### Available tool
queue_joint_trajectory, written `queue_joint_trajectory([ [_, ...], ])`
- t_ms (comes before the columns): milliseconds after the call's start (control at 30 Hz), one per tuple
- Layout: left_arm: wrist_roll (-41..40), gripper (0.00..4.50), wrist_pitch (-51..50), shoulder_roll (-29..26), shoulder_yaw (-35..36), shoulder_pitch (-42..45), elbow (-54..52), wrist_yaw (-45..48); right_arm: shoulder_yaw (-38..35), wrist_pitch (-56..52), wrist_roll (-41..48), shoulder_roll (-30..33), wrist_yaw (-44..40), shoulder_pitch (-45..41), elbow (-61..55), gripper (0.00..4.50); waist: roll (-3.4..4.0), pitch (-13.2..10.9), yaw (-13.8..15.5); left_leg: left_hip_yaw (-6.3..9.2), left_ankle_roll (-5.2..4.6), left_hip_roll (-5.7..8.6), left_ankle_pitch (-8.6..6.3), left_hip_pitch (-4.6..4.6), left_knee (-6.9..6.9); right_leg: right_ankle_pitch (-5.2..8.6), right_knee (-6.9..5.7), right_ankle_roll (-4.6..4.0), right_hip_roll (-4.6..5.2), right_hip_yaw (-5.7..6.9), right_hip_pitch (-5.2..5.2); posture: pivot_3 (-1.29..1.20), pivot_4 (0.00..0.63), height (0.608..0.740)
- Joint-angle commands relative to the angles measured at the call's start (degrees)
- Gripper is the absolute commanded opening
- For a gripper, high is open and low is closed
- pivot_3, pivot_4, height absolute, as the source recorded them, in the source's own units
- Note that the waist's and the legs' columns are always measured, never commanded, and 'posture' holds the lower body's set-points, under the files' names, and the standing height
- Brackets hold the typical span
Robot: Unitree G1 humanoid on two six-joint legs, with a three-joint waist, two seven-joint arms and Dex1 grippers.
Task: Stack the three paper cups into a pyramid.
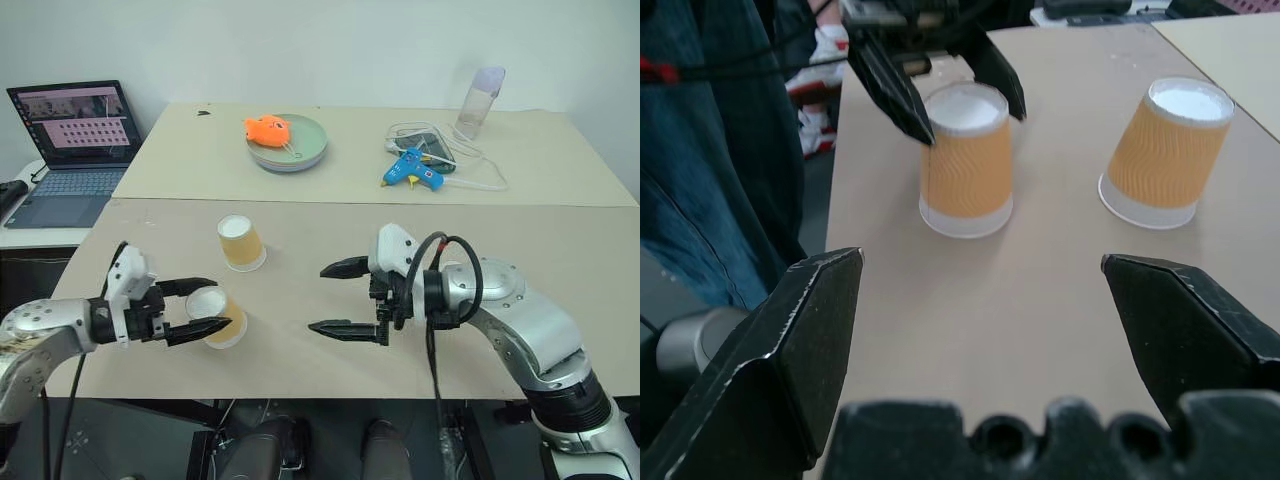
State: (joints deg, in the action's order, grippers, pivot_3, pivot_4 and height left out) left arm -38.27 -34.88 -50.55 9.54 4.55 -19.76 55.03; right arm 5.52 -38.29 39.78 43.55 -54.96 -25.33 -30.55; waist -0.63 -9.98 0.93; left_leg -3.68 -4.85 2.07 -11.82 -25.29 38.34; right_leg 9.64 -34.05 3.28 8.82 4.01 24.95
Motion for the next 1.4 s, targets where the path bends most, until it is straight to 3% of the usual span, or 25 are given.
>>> queue_joint_trajectory([
  [33, 1.1, 4.50, 2.1, 0.9, -0.2, 1.8, 0.7, 0.7, -4.8, -1.7, 4.1, 0.5, 0.9, -0.2, -2.6, 4.48, 0.00, 0.0, 0.0, 0.00, 0.00, -0.01, 0.00, 0.00, 0.00, 0.00, 0.00, 0.00, 0.00, 0.00, 0.01, 0.00, 0.150, 0.740],
  [433, 3.7, 4.50, 2.8, 1.3, -1.0, 2.5, 2.3, 2.2, -10.1, -3.7, 9.9, 0.7, 3.9, -1.4, -3.2, 4.48, -0.01, 0.0, -0.1, -0.01, -0.01, -0.02, 0.00, 0.00, 0.00, 0.00, 0.00, 0.00, -0.01, -0.02, 0.01, 0.00, 0.150, 0.740],
  [467, 3.7, 3.97, 2.8, 1.3, -1.0, 2.6, 2.4, 2.4, -10.1, -3.5, 9.8, 0.7, 4.0, -1.5, -3.1, 4.50, -0.01, 0.0, -0.1, -0.01, -0.01, -0.02, 0.00, 0.00, 0.00, 0.00, 0.00, 0.01, -0.01, -0.02, 0.01, 0.00, 0.150, 0.740],
  [533, 4.4, 3.43, 3.1, 1.0, -1.1, 2.7, 2.6, 2.8, -10.1, -3.4, 9.8, 0.7, 4.1, -1.7, -2.9, 4.50, -0.01, 0.0, -0.1, -0.01, -0.02, -0.02, 0.00, 0.00, 0.00, 0.00, 0.00, 0.00, -0.01, -0.02, 0.01, 0.00, 0.150, 0.740],
  [600, 4.5, 2.61, 3.1, 1.1, -1.0, 2.8, 2.8, 3.1, -10.0, -3.2, 9.7, 0.5, 4.2, -2.0, -2.7, 4.50, -0.01, 0.0, -0.1, -0.01, -0.02, -0.02, 0.00, 0.00, 0.00, 0.00, -0.01, 0.00, -0.01, -0.02, 0.01, 0.00, 0.150, 0.740],
  [633, 4.3, 2.45, 2.9, 1.1, -0.8, 2.9, 2.9, 3.2, -10.0, -3.2, 9.7, 0.5, 4.3, -2.1, -2.7, 4.50, -0.01, 0.0, -0.1, -0.01, -0.02, -0.02, 0.00, 0.00, 0.00, 0.00, -0.01, 0.01, -0.01, -0.02, 0.01, 0.00, 0.150, 0.740],
  [900, 5.3, 2.42, 3.2, 1.6, -1.7, 5.0, 3.8, 3.2, -10.7, -2.8, 9.0, 1.2, 4.4, -2.1, -2.2, 4.50, -0.01, 0.0, 0.0, -0.01, -0.03, -0.01, 0.00, 0.00, 0.00, 0.00, -0.01, 0.01, -0.01, -0.01, 0.01, 0.00, 0.150, 0.740],
  [1067, 6.0, 2.42, 3.7, 3.7, -5.5, 12.5, 5.1, 4.7, -13.7, -2.5, 9.4, 3.5, 3.7, -3.4, -0.9, 4.50, -0.02, 0.0, 0.5, -0.01, -0.04, 0.00, 0.00, 0.00, 0.05, -0.01, -0.01, 0.02, -0.01, -0.01, -0.03, 0.00, 0.150, 0.740],
  [1400, 12.2, 2.42, 4.7, 19.1, -21.1, 29.8, 13.3, 4.4, -18.4, -2.2, 8.8, 5.4, 5.1, -2.6, -0.4, 4.50, -0.10, 0.0, 1.3, -0.02, -0.68, -0.07, 0.04, -0.01, 0.51, 0.00, 0.01, 0.04, -0.23, 0.00, -0.58, 0.00, 0.150, 0.740],
])
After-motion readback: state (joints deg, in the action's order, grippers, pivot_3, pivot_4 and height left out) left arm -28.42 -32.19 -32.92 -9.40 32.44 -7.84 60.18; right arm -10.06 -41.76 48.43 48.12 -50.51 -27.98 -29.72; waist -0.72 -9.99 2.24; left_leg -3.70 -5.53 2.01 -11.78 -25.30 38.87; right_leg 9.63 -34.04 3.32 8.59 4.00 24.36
